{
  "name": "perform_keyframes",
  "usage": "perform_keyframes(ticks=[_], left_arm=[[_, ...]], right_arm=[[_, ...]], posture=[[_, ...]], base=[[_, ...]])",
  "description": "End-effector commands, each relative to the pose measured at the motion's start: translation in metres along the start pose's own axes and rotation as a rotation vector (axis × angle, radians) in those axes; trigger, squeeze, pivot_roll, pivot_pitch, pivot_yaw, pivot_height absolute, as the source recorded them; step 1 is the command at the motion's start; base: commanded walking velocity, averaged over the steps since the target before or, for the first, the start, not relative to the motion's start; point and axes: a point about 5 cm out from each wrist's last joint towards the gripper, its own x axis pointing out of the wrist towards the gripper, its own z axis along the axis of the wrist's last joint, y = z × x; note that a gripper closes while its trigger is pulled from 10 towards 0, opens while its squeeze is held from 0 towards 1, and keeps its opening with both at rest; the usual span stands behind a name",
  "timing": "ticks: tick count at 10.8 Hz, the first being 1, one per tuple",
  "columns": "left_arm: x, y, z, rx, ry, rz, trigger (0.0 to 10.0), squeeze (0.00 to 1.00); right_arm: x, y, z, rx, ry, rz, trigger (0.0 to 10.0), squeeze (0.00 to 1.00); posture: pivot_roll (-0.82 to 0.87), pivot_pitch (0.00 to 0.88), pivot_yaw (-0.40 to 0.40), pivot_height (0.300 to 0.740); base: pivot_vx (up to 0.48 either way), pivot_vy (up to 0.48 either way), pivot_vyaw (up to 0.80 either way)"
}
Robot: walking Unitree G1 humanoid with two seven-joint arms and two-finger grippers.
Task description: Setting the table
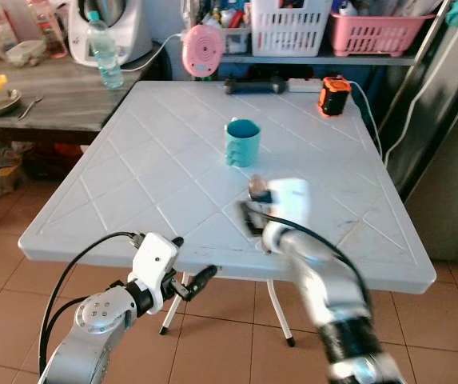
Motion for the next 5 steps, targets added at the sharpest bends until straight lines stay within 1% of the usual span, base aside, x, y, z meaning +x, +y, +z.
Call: perform_keyframes(ticks=[1,2,3,5], left_arm=[[-0.0024,-0.001,0.0033,0.014,-0.001,-0.01,10.0,0.0],[-0.0027,-0.0039,0.0033,0.004,-0.002,-0.019,10.0,0.0],[-0.0027,-0.0068,0.0041,-0.004,-0.007,-0.031,10.0,0.0],[-0.0013,-0.0071,0.0073,-0.001,-0.012,-0.041,10.0,0.0]], right_arm=[[0.0039,0.002,-0.0017,-0.005,0.044,-0.013,10.0,0.0],[0.0081,0.0018,-0.0054,0.011,0.097,-0.035,10.0,0.0],[0.0103,0.003,-0.0068,-0.004,0.118,-0.063,10.0,0.0],[0.0122,0.0032,-0.0042,-0.006,0.112,-0.109,10.0,0.0]], posture=[[0.1,0.012,0.014,0.74],[0.1,0.009,0.006,0.74],[0.1,0.007,0.005,0.74],[0.1,0.007,0.01,0.74]], base=[[0.0,0.0,0.0],[0.0,0.0,0.0],[0.0,0.0,0.0],[0.0,0.0,0.0]])
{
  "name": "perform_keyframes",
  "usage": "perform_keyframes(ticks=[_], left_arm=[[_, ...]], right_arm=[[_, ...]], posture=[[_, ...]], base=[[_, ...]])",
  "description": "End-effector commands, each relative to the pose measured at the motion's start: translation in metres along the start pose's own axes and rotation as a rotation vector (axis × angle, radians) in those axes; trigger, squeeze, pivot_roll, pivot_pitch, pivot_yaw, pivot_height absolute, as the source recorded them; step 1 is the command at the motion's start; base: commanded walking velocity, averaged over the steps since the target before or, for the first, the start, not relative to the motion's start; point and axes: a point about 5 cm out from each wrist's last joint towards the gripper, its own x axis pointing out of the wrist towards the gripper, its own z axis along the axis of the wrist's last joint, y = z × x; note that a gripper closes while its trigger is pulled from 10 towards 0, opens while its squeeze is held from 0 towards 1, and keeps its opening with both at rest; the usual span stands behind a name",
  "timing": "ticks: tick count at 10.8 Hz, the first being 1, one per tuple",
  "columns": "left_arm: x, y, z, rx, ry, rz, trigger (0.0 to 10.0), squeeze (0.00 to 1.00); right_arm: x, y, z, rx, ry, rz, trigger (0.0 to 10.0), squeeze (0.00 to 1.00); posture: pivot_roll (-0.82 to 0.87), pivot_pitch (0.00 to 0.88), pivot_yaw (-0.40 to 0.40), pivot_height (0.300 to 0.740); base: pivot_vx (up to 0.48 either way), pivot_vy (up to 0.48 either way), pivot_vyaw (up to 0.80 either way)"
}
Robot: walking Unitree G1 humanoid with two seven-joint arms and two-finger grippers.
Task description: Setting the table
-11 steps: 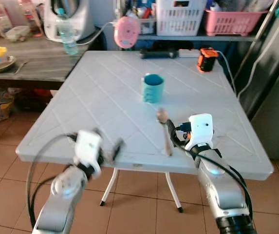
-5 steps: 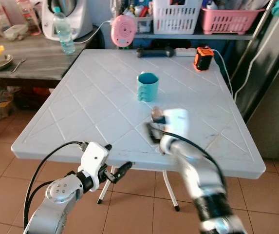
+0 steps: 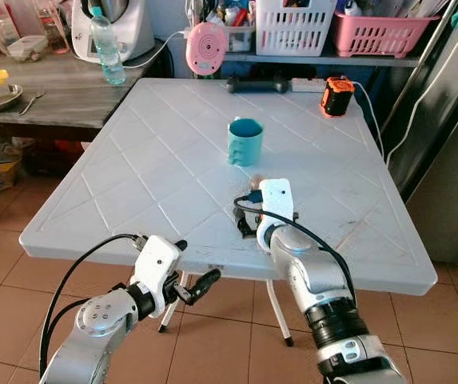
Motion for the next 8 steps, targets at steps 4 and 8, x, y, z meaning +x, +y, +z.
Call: perform_keyframes(ticks=[4,8], left_arm=[[-0.002,-0.005,0.007,0.013,-0.013,-0.04,10.0,0.0],[0.0,0.012,0.021,-0.032,-0.056,0.013,10.0,0.0]], right_arm=[[0.01,0.001,-0.011,0.128,0.073,-0.013,10.0,0.0],[0.014,0.003,-0.017,0.14,0.087,-0.034,10.0,0.0]], posture=[[0.1,0.016,0.015,0.74],[0.11,0.021,0.019,0.74]], base=[[0.0,0.0,0.0],[0.0,0.0,0.0]])
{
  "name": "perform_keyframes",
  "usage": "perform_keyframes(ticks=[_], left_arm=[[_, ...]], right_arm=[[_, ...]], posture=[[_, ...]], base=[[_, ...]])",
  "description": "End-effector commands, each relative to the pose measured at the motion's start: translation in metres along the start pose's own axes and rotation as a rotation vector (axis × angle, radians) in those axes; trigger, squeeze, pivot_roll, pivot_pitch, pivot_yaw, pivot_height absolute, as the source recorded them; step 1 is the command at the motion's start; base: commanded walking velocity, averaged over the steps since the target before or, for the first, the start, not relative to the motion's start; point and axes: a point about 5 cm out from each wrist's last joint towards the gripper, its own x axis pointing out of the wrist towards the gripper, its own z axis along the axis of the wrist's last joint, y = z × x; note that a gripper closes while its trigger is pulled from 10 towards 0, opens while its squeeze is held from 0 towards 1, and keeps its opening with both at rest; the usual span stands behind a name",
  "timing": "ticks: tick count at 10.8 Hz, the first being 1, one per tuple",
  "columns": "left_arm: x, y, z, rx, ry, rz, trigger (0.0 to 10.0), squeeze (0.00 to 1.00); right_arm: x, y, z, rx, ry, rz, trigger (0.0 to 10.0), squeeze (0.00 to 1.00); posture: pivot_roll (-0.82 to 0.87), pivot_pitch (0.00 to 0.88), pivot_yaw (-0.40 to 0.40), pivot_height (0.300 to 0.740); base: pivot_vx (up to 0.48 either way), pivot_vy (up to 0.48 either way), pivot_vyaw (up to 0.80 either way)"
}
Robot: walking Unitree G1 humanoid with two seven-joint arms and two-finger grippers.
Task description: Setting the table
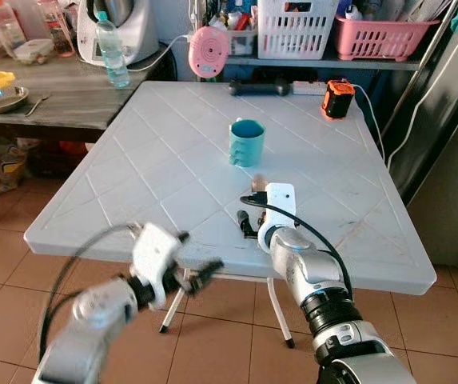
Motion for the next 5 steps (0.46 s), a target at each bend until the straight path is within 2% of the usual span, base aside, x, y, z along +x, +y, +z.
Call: perform_keyframes(ticks=[1,2,3,4,5], left_arm=[[-0.0011,0.0036,-0.0003,-0.003,0.005,0.006,10.0,0.0],[-0.0004,0.0042,-0.0004,-0.006,0.004,0.008,10.0,0.0],[0.0004,0.0035,-0.0011,-0.009,0.005,0.008,10.0,0.0],[0.0007,0.0025,-0.0017,-0.01,0.006,0.007,10.0,0.0],[0.0012,0.0007,-0.0035,-0.007,0.011,0.001,10.0,0.0]], right_arm=[[0.0007,0.009,-0.0087,0.02,0.041,0.012,7.8,0.0],[0.0023,0.0051,-0.0083,0.021,0.036,-0.002,8.0,0.0],[0.0045,0.0033,-0.0053,0.024,0.028,-0.012,6.8,0.0],[0.006,0.0034,-0.0043,0.024,0.024,-0.019,4.2,0.0],[0.0079,0.0028,-0.0046,0.036,0.031,-0.024,0.0,0.0]], posture=[[0.1,0.022,0.018,0.74],[0.1,0.021,0.019,0.74],[0.1,0.021,0.019,0.74],[0.1,0.022,0.022,0.74],[0.1,0.022,0.02,0.74]], base=[[0.0,0.0,0.0],[0.0,0.0,0.0],[0.0,0.0,0.0],[0.0,0.0,0.0],[0.0,0.0,0.0]])
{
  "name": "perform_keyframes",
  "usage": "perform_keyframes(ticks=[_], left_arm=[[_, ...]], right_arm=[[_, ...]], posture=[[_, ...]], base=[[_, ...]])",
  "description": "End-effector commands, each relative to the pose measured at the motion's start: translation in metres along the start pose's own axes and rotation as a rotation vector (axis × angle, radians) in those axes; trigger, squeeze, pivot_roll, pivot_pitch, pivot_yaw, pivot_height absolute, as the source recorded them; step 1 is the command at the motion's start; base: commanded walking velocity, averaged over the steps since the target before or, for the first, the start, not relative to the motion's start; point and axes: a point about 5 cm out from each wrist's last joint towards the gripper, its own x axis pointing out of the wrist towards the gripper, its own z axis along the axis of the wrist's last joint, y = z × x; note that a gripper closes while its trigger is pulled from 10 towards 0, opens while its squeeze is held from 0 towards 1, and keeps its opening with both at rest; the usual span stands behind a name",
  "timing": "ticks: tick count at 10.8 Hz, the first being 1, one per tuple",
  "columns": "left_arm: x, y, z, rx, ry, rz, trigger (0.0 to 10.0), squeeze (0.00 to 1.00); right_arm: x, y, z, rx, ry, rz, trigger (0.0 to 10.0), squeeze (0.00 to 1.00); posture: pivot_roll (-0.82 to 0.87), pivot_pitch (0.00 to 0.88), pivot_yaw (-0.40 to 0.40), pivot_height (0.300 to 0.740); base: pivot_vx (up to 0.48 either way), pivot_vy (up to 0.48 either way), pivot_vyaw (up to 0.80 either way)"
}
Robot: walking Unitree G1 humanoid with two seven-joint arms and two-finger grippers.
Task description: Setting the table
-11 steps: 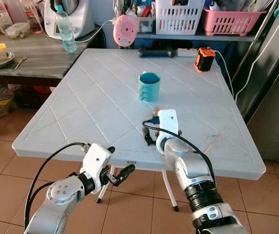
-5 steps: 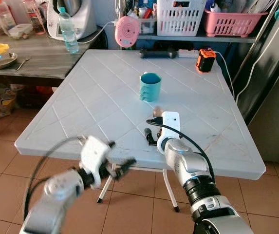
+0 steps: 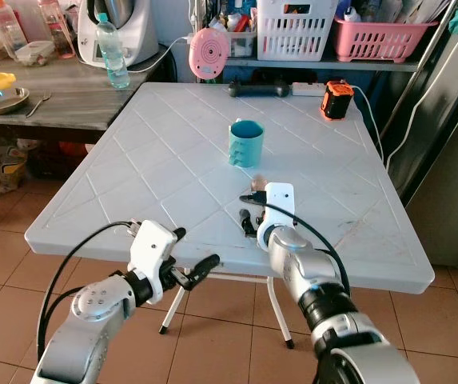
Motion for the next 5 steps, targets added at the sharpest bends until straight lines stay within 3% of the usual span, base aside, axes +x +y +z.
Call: perform_keyframes(ticks=[1,5], left_arm=[[-0.0003,-0.0003,-0.0013,0.004,0.005,-0.004,10.0,0.0],[-0.0017,-0.005,-0.0046,0.006,0.014,-0.018,10.0,0.0]], right_arm=[[0.0023,-0.0004,-0.001,0.018,0.026,-0.014,0.0,0.0],[0.0063,-0.0078,0.0063,0.051,0.012,-0.052,0.0,0.0]], posture=[[0.11,0.026,0.021,0.74],[0.11,0.031,0.021,0.74]], base=[[0.0,0.0,0.0],[0.0,0.0,0.0]])
